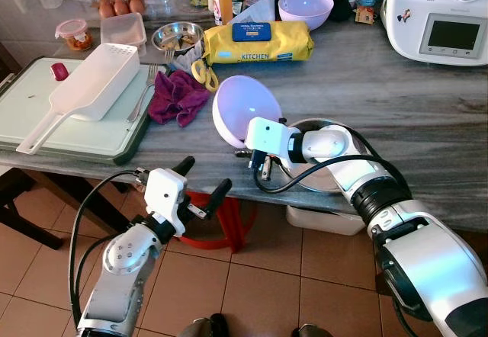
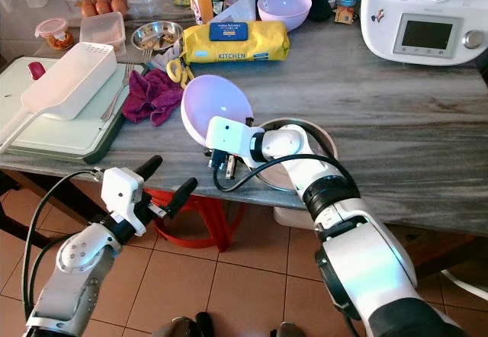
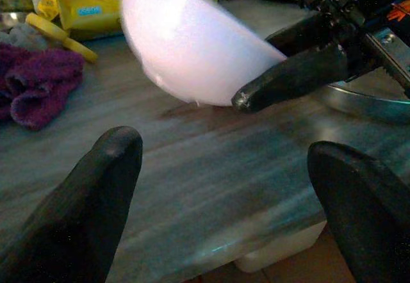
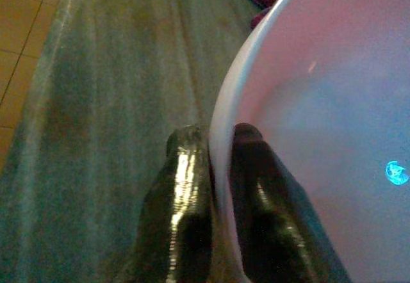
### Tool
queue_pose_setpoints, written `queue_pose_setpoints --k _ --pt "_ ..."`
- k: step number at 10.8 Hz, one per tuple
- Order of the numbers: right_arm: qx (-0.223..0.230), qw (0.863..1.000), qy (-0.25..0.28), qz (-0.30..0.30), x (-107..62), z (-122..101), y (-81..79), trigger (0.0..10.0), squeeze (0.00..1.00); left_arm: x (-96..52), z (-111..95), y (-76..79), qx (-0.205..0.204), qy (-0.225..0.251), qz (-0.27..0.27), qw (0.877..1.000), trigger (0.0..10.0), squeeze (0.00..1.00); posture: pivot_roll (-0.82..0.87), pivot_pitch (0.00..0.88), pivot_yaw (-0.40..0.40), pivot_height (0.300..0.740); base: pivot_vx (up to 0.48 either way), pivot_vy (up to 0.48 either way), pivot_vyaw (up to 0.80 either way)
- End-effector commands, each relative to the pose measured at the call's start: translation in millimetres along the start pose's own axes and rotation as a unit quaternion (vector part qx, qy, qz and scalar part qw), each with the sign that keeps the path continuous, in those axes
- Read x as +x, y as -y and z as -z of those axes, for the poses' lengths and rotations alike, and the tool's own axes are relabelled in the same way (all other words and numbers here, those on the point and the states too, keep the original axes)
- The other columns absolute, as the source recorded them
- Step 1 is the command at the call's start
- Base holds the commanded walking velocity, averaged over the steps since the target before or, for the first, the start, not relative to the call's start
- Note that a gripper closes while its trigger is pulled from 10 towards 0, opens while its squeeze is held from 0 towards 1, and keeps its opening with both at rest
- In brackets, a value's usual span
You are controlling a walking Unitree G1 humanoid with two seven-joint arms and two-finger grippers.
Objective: Setting the table
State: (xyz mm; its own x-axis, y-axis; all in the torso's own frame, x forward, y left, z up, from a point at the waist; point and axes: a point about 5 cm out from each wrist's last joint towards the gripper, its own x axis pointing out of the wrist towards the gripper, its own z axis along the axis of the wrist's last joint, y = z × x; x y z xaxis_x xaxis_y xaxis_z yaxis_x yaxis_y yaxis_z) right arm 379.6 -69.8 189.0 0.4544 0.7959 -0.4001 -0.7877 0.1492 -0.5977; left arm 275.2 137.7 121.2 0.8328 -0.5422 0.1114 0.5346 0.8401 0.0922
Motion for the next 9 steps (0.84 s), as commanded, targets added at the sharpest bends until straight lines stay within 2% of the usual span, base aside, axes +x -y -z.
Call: queue_pose_setpoints --k 1,9 --pt "-0.008 1.0 -0.005 -0.003 0.5 -3.1 3.3 10.0 1.0 -2.4 5.1 -1.3 0.001 -0.011 -0.003 1.0 10.0 0.0 -0.11 0.18 0.085 0.74 0.0 0.0 0.0" --pt "-0.048 0.995 0.021 0.082 -13.1 -21.7 31.5 10.0 1.0 -0.8 8.2 1.3 -0.005 -0.011 -0.007 1.0 10.0 0.0 -0.11 0.171 0.085 0.74 0.0 0.0 0.0"
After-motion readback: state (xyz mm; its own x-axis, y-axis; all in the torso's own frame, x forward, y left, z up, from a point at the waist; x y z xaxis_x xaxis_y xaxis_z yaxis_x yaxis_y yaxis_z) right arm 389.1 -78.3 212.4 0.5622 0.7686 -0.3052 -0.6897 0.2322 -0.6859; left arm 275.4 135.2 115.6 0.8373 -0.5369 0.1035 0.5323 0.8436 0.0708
